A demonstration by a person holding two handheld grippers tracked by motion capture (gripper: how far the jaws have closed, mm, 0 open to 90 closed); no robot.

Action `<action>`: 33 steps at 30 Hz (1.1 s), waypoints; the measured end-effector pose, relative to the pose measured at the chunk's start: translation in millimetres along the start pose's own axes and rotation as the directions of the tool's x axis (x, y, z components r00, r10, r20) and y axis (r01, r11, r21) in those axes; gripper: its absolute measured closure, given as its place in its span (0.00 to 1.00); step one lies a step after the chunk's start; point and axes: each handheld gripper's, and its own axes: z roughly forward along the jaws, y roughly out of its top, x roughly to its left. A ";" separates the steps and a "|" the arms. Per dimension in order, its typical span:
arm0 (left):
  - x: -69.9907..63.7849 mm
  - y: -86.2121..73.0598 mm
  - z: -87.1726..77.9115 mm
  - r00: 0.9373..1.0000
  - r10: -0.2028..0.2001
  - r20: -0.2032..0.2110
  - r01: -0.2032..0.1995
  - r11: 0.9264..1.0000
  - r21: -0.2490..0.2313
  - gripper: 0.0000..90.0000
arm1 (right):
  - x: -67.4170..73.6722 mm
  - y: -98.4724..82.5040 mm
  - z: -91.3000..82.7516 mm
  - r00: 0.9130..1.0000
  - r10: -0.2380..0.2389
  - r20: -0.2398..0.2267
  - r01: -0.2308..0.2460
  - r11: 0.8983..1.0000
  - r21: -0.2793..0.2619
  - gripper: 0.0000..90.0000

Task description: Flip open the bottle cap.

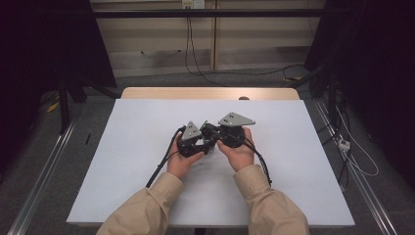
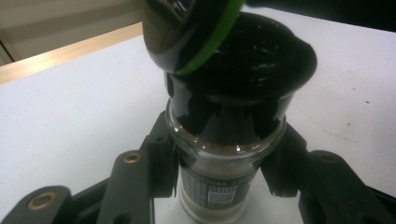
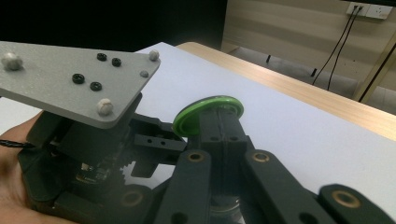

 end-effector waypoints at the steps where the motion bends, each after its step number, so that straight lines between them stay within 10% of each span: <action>1: 0.0 0.0 0.0 1.000 0.001 0.000 -0.001 1.000 0.000 0.59 | 0.0 -0.2 0.5 1.000 0.001 -0.001 -0.001 1.000 0.002 1.00; 33: 0.7 -1.3 -1.4 0.999 -0.036 0.016 0.037 0.999 -0.019 0.56 | -6.2 7.1 -1.6 1.000 0.009 0.003 -0.009 1.000 -0.024 0.96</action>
